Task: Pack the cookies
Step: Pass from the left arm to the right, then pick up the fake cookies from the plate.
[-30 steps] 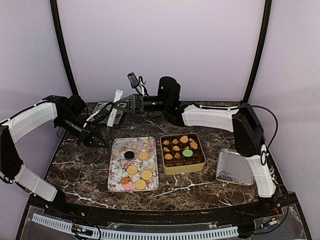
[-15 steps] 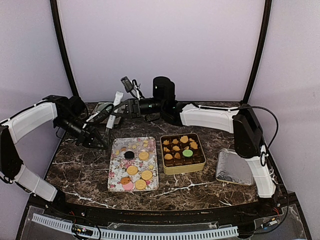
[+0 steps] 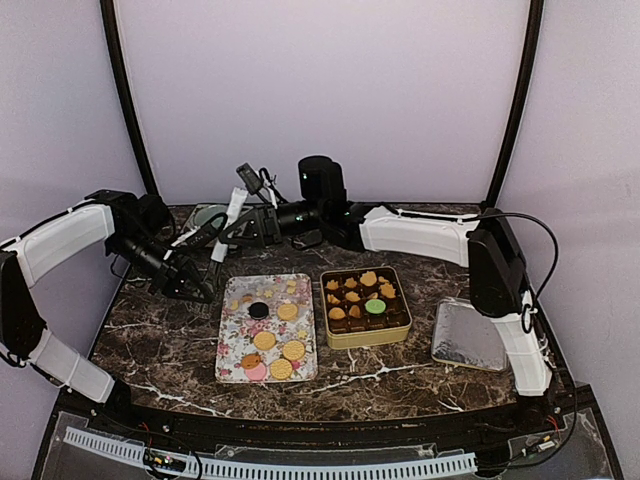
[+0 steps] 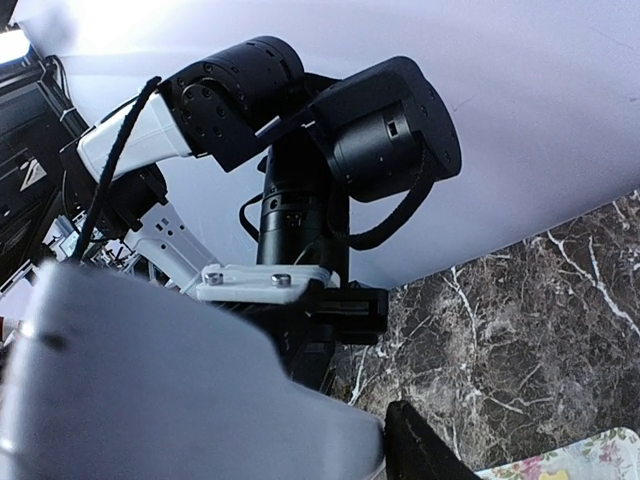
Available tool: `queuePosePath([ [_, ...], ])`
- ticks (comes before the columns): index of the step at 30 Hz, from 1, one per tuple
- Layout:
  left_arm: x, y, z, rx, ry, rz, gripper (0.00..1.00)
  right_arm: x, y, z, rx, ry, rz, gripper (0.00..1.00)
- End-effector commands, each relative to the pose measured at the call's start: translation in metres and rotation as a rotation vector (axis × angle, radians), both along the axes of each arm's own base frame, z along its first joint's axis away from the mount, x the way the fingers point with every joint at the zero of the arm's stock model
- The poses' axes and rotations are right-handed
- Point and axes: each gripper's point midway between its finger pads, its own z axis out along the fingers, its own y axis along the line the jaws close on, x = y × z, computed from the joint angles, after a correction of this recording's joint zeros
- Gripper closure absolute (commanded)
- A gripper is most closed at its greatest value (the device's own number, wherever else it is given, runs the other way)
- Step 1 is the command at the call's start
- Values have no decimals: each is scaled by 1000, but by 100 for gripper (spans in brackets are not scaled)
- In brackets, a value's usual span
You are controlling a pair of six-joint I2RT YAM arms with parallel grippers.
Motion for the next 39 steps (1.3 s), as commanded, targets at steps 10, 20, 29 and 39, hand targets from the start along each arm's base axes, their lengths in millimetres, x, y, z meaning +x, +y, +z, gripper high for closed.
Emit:
queuePosePath([
  [10,7,-1,8,-2,-47,20,63,-1,-10,54,104,-106,-96,78],
  [20,47,16,24,-15,-95,203,27,54,-41,49,3,-244,-479,82],
  [29,125,68,5,56,7,556,16,81,-68,8,-185,-469,-884,83],
  [39,131,76,-16,109,30,619,16,90,-67,-39,-290,-540,-1032,85],
])
